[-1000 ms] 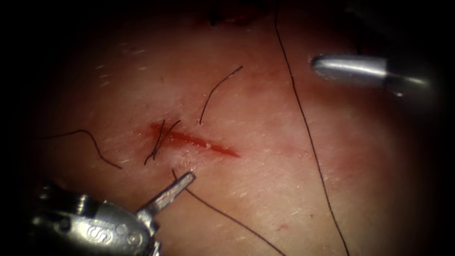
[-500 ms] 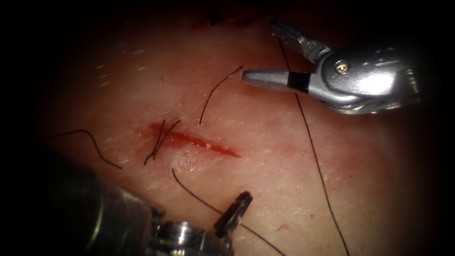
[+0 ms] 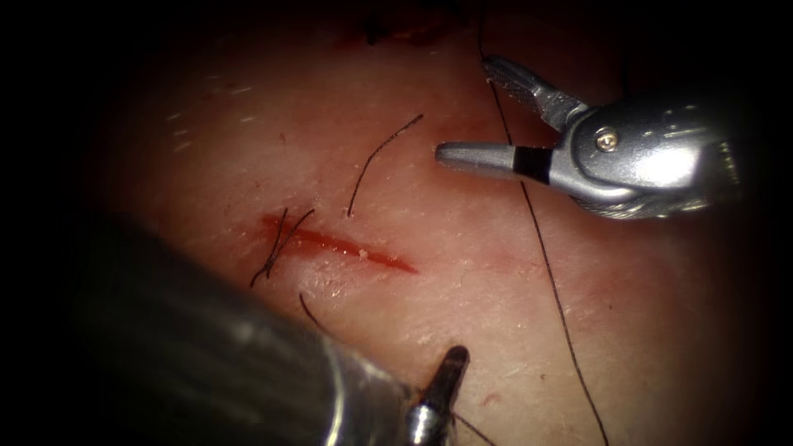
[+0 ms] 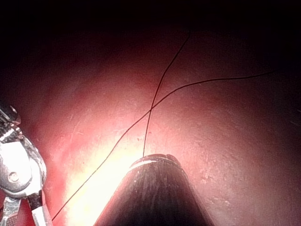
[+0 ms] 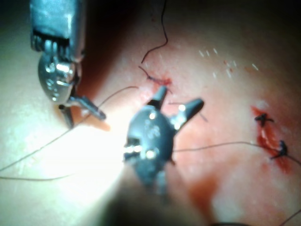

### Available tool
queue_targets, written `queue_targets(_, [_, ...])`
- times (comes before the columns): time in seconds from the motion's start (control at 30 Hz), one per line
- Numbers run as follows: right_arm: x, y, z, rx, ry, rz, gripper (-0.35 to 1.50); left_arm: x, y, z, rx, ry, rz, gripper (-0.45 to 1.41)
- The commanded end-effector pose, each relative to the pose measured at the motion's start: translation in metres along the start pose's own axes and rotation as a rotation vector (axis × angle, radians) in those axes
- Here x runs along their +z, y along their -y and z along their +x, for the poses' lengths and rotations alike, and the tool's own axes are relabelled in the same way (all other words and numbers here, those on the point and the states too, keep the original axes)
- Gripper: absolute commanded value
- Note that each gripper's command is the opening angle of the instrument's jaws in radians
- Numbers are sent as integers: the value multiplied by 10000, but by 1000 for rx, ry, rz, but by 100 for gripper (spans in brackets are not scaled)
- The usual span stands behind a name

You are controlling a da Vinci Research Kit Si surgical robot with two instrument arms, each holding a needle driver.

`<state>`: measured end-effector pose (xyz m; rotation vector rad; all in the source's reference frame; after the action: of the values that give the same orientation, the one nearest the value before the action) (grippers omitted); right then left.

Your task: Wound Closure

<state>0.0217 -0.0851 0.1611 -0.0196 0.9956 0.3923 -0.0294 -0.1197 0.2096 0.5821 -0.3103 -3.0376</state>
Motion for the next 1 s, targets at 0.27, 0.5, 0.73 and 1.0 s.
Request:
queue_targets(0.27, [2, 14, -7, -1, -2, -3, 133, 22, -21, 19, 5, -30, -23, 79])
queue_targets(0.5, [3, 13, -8, -1, -2, -4, 133, 13, -30, 33, -21, -74, -37, 79])
queue_targets(0.73, [2, 13, -9, -2, -3, -4, 131, 14, -34, 40, -27, -91, -46, 62])
queue_targets(1.0, [2, 14, -9, -9, 0, -8, 131, 24, -51, 34, -34, -348, -117, -45])
